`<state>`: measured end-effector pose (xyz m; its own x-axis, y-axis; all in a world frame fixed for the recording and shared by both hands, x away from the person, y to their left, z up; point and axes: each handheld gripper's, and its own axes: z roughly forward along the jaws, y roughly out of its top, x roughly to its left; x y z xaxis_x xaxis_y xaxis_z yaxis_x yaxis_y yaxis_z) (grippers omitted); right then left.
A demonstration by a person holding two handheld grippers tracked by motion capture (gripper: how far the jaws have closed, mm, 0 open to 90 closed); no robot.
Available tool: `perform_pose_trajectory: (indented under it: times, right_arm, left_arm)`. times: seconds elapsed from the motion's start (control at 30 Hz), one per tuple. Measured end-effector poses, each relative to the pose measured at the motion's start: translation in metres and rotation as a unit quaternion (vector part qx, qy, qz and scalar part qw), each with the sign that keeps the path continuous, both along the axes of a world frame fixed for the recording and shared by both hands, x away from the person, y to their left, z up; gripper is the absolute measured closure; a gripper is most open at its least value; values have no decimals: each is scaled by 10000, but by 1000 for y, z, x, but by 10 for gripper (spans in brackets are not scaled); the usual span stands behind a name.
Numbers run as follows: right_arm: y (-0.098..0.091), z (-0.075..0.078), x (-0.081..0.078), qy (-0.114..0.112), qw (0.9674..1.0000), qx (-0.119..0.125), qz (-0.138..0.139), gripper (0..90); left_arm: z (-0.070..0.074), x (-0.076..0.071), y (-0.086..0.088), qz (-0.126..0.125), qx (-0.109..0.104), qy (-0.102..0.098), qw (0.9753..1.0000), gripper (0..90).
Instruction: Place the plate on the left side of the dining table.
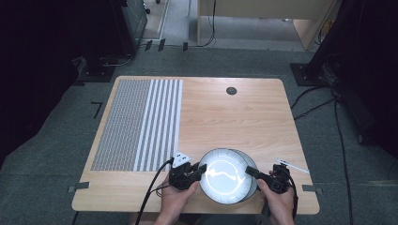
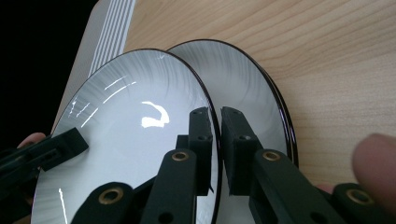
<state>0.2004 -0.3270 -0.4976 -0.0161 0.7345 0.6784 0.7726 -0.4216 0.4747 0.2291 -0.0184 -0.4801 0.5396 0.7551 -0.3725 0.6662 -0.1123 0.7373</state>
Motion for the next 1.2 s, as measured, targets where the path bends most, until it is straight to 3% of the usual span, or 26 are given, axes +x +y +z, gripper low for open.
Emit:
perform_pose_trajectory:
  times: [0.1,0.13,0.17,0.2,0.37,0.57,0.67,0.73,0.8,0.87,0.97,1.13,1.2]
  right_arm:
    - [3,-1,1,-134,9999,-41,-61,802]
    - [4,-1,1,-160,9998,-113,-46,801]
    - [7,-1,1,-192,9992,-351,53,796]
    - [7,-1,1,-192,9992,-351,53,796]
    - [9,0,1,-223,9975,-617,245,754]
    - [6,2,-7,-123,9977,-627,232,732]
    - [9,0,-13,-137,9969,-747,200,707]
    - [16,0,-15,-18,9953,-924,283,717]
    - [21,-1,-17,4,9941,-1064,200,754]
    - [21,-1,-17,97,9955,-938,70,779]
    - [15,-5,-17,236,9988,-386,-200,827]
    - [6,-8,-17,345,9979,331,-437,864]
    - [6,-6,-17,280,9982,305,-442,864]
  left_arm:
    - [-1,1,1,14,-31,24,10000,745]
    - [-2,2,1,12,-52,45,10000,745]
    - [-2,2,0,22,-67,56,10000,744]
    - [-2,2,0,37,-63,53,10000,744]
    - [-2,-1,-5,233,103,-117,9996,765]
    - [-4,0,-8,390,-10,-69,9992,798]
    - [-5,0,-9,442,-48,-72,9990,806]
    - [-5,0,-9,456,-70,-88,9989,809]
    - [-5,0,-9,450,-75,-88,9989,810]
    - [-5,1,-8,420,-80,-69,9991,809]
    - [-5,1,-7,385,-120,-11,9992,805]
    - [-3,3,-3,322,-242,179,9990,805]
    - [-2,3,-2,314,-255,208,9990,806]
